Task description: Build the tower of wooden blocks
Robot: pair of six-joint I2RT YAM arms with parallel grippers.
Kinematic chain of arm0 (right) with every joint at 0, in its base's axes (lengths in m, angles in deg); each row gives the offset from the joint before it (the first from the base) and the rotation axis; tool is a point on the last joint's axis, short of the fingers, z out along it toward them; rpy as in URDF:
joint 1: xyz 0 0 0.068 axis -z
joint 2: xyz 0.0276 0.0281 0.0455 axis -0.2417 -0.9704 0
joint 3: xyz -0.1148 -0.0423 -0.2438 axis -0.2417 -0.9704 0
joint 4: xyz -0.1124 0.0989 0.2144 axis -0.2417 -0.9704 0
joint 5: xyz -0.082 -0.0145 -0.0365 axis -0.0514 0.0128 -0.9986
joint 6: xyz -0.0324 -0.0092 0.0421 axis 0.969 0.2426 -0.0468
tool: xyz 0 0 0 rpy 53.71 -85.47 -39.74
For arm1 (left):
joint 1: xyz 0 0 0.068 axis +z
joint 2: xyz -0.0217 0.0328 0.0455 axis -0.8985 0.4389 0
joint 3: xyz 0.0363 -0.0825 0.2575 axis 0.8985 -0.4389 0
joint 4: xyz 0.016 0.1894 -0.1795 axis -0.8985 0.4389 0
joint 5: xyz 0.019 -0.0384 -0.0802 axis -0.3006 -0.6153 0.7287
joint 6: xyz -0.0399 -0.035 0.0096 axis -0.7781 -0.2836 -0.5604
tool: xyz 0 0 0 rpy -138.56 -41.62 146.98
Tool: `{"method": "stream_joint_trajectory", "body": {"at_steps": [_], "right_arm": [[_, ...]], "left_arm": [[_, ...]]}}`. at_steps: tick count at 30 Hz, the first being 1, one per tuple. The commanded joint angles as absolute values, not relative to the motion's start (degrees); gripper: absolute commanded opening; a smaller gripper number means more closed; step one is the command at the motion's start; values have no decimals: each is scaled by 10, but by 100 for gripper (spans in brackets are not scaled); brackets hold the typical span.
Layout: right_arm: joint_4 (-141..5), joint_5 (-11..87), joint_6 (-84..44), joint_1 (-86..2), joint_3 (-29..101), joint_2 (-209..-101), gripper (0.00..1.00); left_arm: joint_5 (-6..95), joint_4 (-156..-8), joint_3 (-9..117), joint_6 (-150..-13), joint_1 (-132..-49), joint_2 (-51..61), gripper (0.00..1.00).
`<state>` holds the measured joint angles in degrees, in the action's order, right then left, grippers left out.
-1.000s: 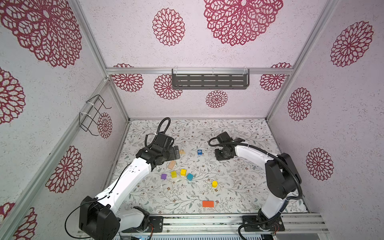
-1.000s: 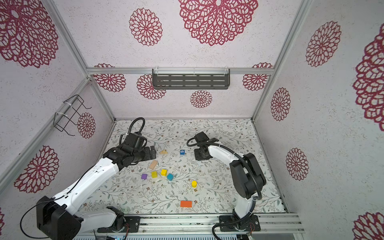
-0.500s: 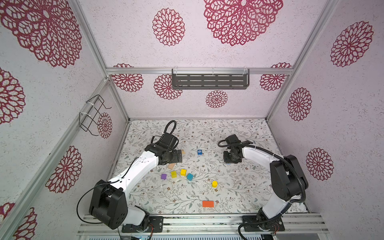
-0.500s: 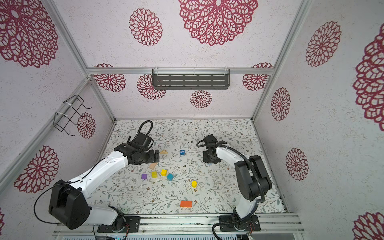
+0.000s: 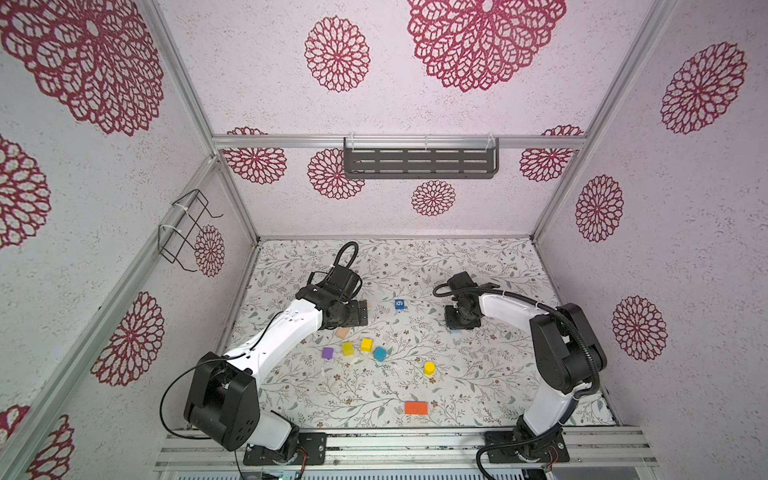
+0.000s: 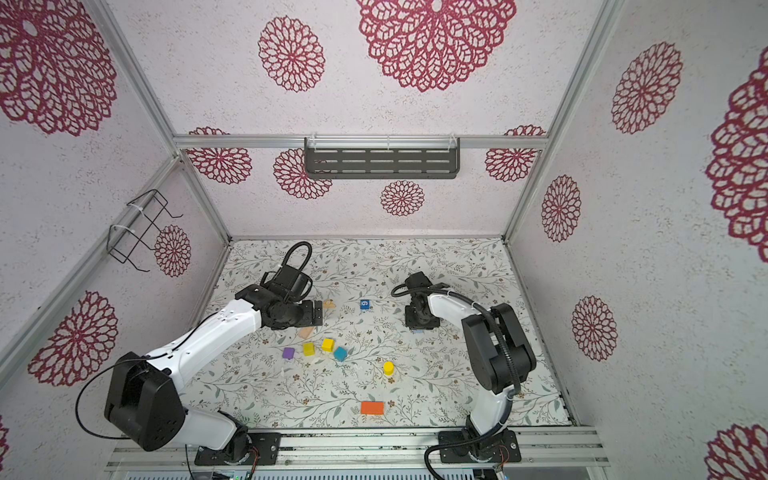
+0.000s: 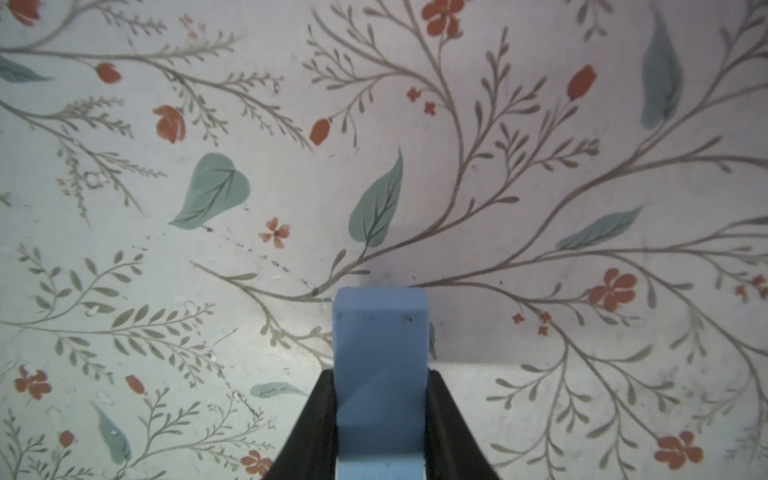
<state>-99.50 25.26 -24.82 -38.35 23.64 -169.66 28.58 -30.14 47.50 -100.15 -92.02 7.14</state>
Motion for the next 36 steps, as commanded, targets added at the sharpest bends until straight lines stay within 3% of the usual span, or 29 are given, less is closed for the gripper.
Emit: {"method": "stream_joint_trajectory", "body": {"at_steps": [1, 6, 12, 21, 36], "right_arm": [[-994, 254, -251, -381, 244, -1699, 31], [-995, 253, -249, -381, 244, -1699, 46], [-1015, 249, -243, -381, 249, -1679, 52], [-1084, 237, -248, -412, 250, -1591, 52], [-1140, 238, -355, -590, 210, -1481, 52]], "left_arm": [[277, -296, 486, -1001, -927, 75, 98], [273, -293, 488, -998, -928, 73, 97], [261, -283, 496, -991, -928, 65, 97], [252, -273, 497, -991, -928, 37, 97], [238, -270, 405, -1052, -964, -72, 97]]}}
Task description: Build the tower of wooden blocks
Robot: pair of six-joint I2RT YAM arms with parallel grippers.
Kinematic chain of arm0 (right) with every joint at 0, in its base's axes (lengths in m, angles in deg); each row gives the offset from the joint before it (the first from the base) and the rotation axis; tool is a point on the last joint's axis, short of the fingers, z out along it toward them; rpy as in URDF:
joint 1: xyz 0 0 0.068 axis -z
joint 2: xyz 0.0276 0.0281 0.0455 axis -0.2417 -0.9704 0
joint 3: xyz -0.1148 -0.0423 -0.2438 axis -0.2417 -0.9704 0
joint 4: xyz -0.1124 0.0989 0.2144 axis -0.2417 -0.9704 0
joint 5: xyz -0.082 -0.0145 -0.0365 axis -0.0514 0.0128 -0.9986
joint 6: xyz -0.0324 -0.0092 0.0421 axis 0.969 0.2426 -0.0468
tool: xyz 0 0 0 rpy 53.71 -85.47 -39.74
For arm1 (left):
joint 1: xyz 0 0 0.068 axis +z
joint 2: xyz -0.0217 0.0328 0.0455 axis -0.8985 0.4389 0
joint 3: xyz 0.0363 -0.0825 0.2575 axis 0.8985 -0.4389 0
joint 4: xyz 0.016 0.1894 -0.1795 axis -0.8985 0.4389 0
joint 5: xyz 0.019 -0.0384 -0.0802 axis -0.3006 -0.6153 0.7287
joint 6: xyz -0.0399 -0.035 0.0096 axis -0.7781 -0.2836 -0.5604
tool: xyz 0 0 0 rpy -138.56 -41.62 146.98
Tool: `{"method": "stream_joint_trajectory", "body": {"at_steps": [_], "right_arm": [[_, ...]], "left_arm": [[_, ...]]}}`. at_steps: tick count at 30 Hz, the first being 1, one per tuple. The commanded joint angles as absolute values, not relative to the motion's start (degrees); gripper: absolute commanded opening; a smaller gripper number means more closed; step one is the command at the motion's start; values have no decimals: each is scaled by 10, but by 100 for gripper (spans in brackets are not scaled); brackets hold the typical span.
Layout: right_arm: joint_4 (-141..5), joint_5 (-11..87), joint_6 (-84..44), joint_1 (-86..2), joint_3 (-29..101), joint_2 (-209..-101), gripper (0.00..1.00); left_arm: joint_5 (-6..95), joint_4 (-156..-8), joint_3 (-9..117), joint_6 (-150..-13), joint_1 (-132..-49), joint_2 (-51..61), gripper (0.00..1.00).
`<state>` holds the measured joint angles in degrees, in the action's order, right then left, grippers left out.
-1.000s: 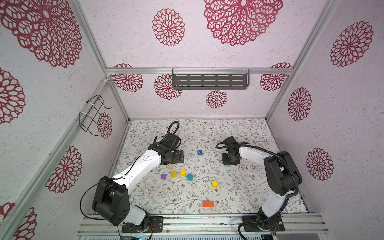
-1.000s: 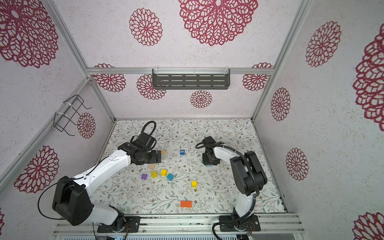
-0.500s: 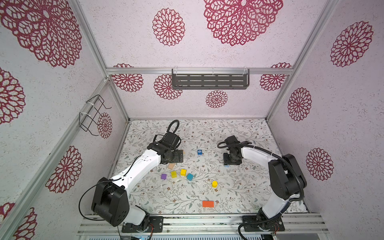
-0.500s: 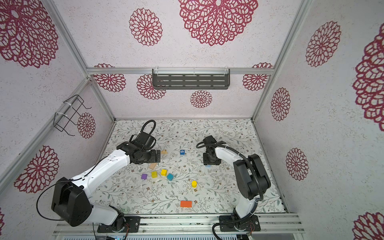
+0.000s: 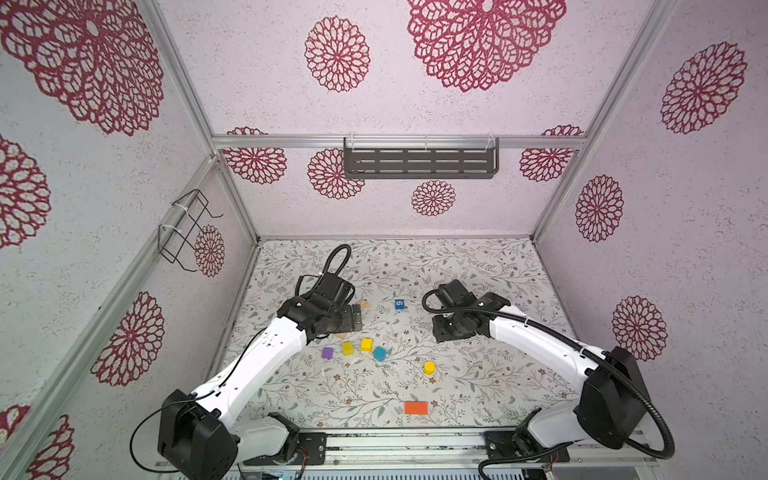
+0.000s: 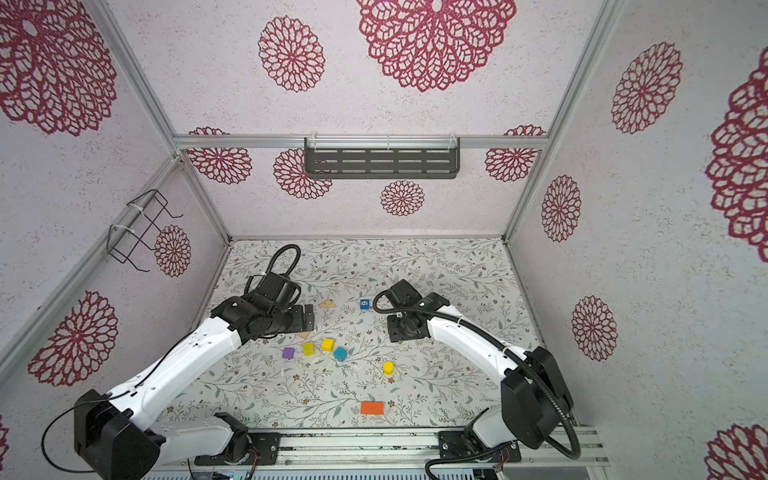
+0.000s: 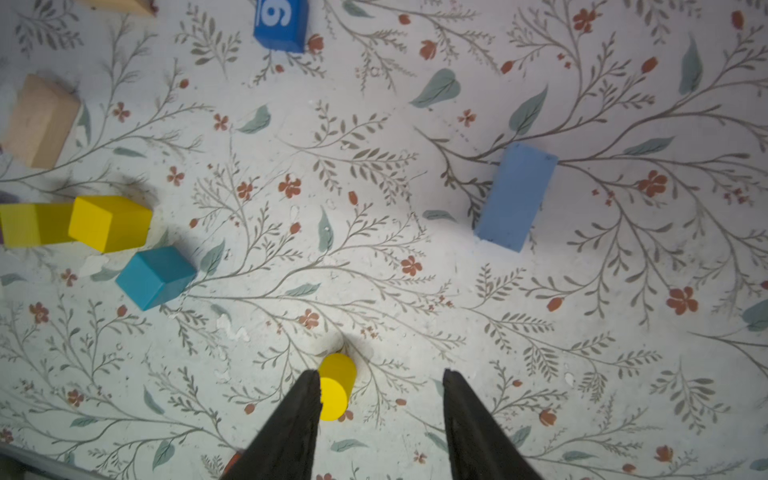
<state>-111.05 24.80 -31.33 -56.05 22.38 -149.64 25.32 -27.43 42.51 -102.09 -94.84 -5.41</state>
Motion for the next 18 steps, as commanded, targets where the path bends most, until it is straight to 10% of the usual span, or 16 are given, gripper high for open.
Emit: {"method": "stream_joint_trajectory", "body": {"at_steps": [1, 18], "right_arm": [[-1139, 237, -361, -602, 205, -1480, 53], [-1077, 251, -404, -661, 143, -1509, 56]], "left_arm": [[237, -271, 398, -1057, -969, -79, 97], [226, -257, 301, -1121, -1016, -178, 97]]}}
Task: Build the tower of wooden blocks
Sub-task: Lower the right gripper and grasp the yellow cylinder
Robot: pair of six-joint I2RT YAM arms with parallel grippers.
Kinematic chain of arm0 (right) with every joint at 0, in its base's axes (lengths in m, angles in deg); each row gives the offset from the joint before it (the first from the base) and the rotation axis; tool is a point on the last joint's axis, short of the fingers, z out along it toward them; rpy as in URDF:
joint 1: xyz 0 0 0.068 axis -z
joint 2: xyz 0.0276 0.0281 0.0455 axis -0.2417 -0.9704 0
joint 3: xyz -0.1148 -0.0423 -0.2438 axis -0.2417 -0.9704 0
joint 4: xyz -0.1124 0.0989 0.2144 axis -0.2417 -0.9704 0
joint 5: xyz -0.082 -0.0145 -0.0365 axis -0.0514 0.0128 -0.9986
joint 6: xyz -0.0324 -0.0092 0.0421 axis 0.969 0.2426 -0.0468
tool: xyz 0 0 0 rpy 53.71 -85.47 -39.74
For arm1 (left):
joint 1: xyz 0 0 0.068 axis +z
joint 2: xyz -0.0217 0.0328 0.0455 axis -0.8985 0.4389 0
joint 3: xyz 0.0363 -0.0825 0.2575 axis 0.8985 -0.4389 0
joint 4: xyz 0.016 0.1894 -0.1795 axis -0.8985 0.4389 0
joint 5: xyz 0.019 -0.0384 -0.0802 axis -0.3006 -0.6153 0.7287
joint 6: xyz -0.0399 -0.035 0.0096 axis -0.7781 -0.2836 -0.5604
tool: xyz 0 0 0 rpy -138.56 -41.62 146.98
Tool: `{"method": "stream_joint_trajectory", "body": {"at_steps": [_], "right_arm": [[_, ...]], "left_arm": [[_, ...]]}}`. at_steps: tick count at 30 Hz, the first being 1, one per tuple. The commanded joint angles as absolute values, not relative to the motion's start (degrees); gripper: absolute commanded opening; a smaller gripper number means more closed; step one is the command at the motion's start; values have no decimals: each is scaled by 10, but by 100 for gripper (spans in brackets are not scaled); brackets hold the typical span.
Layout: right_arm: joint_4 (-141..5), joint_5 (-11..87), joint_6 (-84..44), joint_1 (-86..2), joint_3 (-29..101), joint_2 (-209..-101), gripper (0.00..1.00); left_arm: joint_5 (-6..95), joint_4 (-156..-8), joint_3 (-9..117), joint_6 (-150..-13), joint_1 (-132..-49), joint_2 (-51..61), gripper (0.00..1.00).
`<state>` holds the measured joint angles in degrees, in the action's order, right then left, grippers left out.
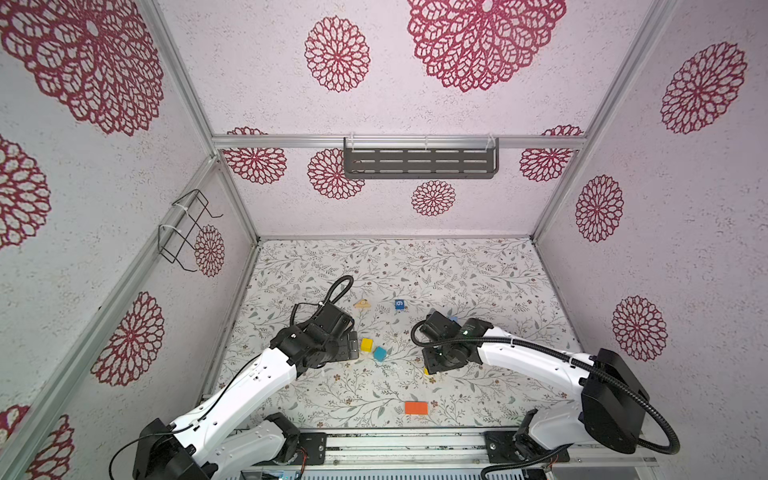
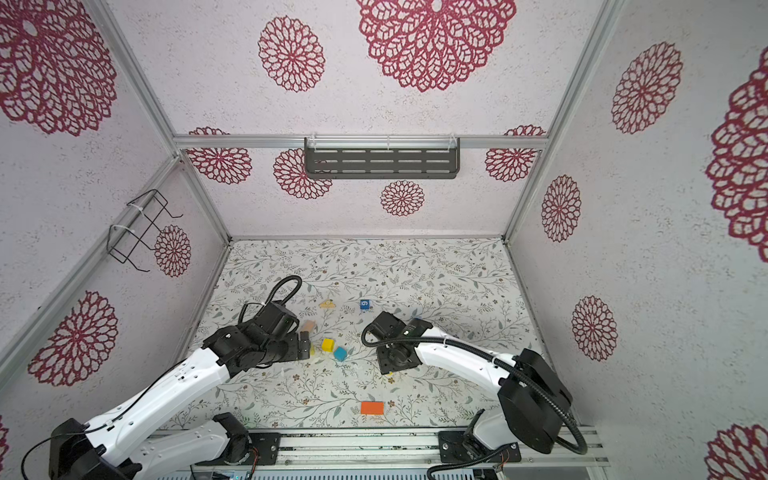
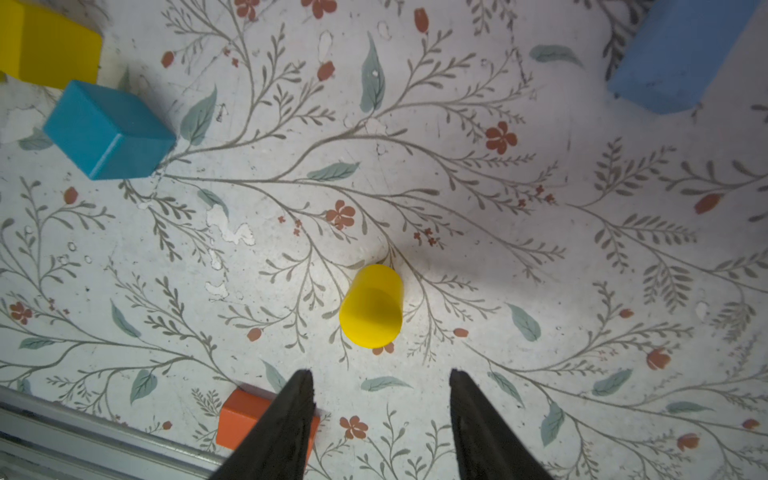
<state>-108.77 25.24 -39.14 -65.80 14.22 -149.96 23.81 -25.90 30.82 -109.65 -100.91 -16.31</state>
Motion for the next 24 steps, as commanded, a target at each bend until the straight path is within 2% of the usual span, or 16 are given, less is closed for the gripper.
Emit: {"method": "stream_joint_trajectory", "body": {"at_steps": [1, 8, 14, 18, 24], "right_arm": [[-1075, 252, -403, -662, 143, -1513, 56], [-1078, 248, -391, -663, 160, -1549, 59], [-1070, 254, -389, -663, 165, -1574, 57], [-1061, 256, -390, -662, 170, -1586, 54], [-1056, 259, -390, -662, 178, -1610, 42]], "left_arm": [[225, -257, 298, -1124, -1016, -181, 97], [224, -261, 280, -1133, -1019, -198, 97], [223, -261, 282, -1130, -1020, -194, 97], [223, -261, 281, -1130, -1020, -198, 97], [223, -263, 279, -1131, -1020, -201, 97]]}}
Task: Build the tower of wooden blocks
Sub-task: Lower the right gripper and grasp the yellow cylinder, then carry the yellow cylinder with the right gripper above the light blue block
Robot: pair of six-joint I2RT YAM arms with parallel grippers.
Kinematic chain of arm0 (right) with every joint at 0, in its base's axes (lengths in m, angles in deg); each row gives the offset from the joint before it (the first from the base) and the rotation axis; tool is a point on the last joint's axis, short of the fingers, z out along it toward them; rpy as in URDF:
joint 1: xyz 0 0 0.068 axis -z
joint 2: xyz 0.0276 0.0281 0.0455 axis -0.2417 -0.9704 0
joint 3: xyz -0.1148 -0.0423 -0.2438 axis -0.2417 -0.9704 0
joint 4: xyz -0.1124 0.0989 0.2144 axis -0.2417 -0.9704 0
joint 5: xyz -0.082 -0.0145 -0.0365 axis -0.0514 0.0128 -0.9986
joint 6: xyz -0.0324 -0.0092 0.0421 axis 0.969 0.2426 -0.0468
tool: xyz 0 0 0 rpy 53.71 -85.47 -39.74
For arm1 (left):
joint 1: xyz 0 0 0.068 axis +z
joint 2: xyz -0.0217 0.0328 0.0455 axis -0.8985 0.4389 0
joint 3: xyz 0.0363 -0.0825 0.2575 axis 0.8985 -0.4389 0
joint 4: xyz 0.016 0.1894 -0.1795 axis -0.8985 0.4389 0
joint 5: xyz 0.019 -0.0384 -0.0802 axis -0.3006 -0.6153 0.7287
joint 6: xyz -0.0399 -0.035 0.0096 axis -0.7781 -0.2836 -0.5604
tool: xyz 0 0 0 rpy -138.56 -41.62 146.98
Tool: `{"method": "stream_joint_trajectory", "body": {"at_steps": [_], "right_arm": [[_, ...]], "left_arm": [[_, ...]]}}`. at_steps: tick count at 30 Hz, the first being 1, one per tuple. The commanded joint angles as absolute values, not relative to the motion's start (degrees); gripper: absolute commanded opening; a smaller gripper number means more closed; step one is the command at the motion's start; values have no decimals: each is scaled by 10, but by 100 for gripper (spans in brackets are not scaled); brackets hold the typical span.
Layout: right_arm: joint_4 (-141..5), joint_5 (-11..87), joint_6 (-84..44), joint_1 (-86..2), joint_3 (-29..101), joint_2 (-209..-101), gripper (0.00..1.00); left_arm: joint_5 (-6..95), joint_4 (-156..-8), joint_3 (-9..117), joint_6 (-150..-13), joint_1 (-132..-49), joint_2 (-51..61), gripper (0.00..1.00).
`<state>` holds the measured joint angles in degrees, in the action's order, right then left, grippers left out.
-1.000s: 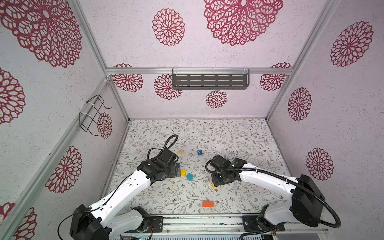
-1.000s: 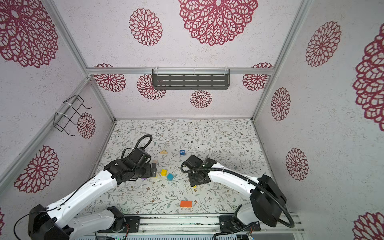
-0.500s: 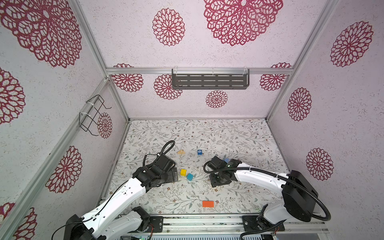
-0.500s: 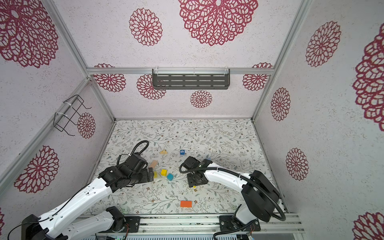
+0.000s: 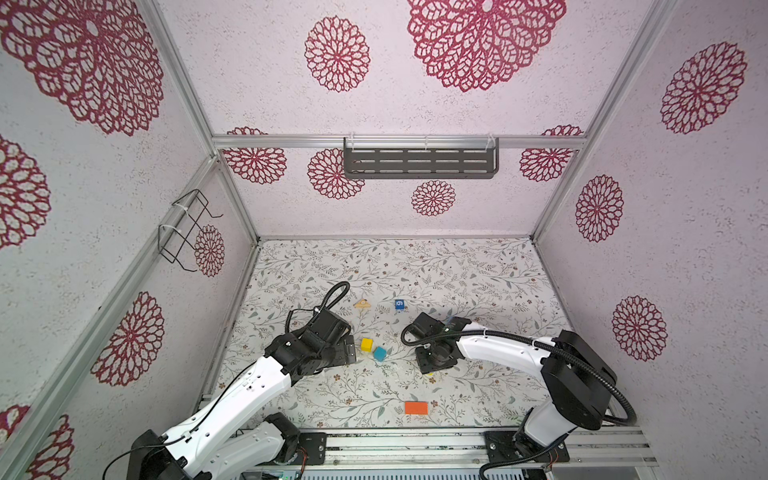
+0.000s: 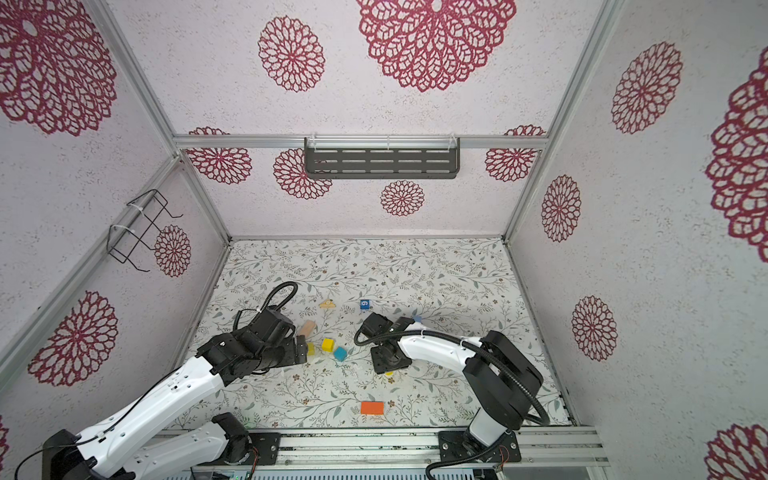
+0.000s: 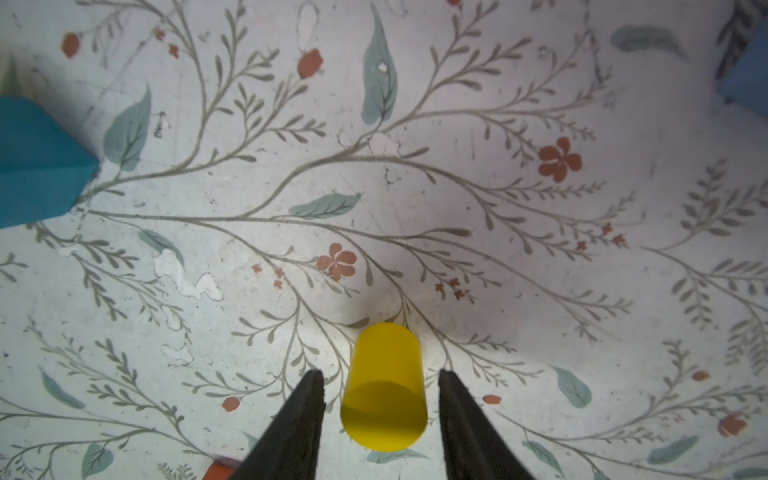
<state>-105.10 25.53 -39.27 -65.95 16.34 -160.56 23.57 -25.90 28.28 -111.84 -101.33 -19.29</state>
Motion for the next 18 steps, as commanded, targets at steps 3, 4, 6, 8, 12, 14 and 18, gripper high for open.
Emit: {"method": "stream_joint_trajectory", "body": {"at_steps": [3, 4, 6, 8, 12, 14, 18], "right_arm": [[-1059, 254, -390, -662, 180, -1613, 38], [-1064, 250, -390, -662, 183, -1614, 36], [-1070, 245, -390, -662, 186, -1613, 33], [-1076, 239, -390, -662, 189, -1608, 29], [-1094, 232, -389, -662, 194, -1599, 28], [-1106, 230, -387, -662, 201, -1590, 28], [-1137, 215, -379, -654, 223, -1569, 28]], "left_arm": [[222, -261, 281, -1130, -1020, -202, 97], [222, -262, 280, -1130, -1020, -202, 97], [220, -263, 280, -1129, -1020, -202, 97], [219, -263, 282, -1129, -1020, -201, 97], [217, -264, 285, -1126, -1020, -200, 97], [216, -264, 290, -1124, -1020, -199, 97], [210, -265, 307, -1110, -1020, -186, 97]]}}
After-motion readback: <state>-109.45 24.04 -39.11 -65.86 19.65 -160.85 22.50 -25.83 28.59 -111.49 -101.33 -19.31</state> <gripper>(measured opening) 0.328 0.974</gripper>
